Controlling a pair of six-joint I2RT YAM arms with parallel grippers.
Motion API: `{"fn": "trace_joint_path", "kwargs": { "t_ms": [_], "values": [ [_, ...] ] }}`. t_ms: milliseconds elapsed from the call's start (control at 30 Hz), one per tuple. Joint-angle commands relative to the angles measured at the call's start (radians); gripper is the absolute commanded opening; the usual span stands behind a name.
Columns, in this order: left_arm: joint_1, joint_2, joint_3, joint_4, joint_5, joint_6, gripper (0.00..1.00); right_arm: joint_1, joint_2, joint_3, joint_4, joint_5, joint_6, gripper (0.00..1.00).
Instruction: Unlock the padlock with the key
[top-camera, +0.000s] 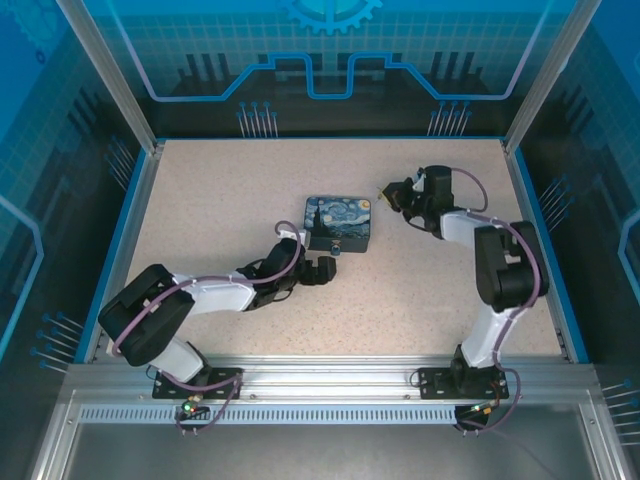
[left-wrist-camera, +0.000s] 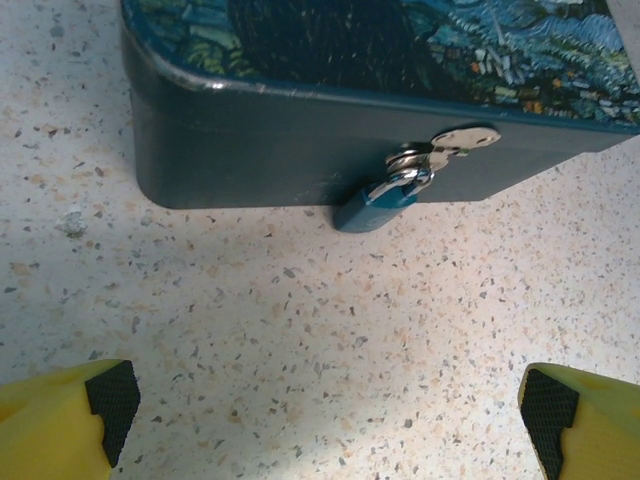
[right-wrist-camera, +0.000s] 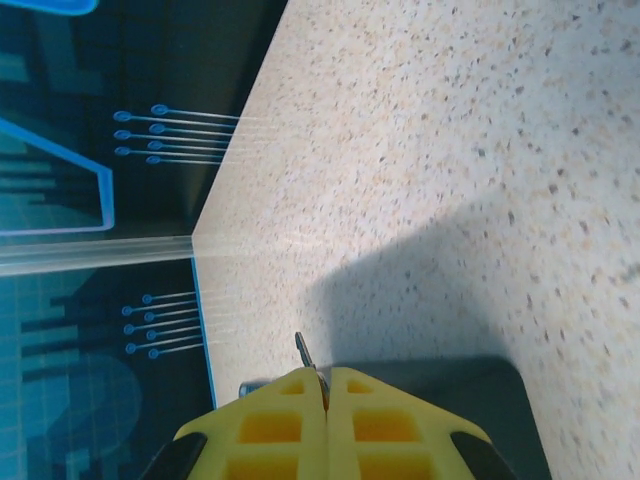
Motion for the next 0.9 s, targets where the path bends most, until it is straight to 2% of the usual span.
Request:
{"fn": "trace_joint_path", "kwargs": {
  "t_ms": [0, 467, 767, 867],
  "values": [
    [-0.004, -0.033, -0.039, 0.022, 0.003, 0.014, 0.99, 0.030, 0.087, 0.158, 0.006, 0.012, 0.036, 0.00],
    [-0.005, -0.153, -0.121, 0.003, -0.002, -0.040, 0.99, 0.210, 0.503, 0.907, -0.497, 0.003, -0.120, 0.00],
    [-0.004, -0.229, -0.145, -0.036, -0.006, -0.052, 0.99, 0.300, 0.710, 1.240, -0.705, 0.009, -0.202, 0.00],
    [-0.005, -0.252, -0.153, -0.048, -0.012, -0.052, 0.99, 0.319, 0.749, 1.288, -0.738, 0.000, -0.209, 0.00]
  ]
}}
